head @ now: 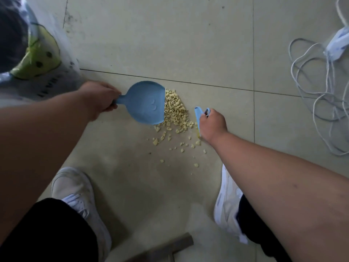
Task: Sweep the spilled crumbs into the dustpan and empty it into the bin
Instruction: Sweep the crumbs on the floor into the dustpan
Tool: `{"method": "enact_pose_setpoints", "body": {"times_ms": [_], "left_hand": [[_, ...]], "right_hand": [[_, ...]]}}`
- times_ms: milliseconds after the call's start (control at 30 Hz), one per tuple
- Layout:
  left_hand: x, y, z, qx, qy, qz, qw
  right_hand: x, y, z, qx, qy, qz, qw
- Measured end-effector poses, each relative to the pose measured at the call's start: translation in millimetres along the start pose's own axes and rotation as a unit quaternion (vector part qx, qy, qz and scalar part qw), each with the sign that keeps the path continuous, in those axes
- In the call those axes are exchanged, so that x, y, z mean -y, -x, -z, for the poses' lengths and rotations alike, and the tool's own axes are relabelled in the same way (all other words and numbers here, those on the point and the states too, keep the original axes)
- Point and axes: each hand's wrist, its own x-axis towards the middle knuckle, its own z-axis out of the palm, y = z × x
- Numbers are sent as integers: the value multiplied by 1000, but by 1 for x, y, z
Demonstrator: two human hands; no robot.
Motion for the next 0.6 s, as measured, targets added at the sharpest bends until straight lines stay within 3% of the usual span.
{"method": "enact_pose_setpoints", "body": {"times_ms": [233,600], "left_hand": [[1,17,-6,27,8,1,1000],[6,32,-10,102,29,110,988]], "right_hand": [[-13,12,28,-50,-67,-23,996],[-70,54,50,-38,24,-115,992]]}}
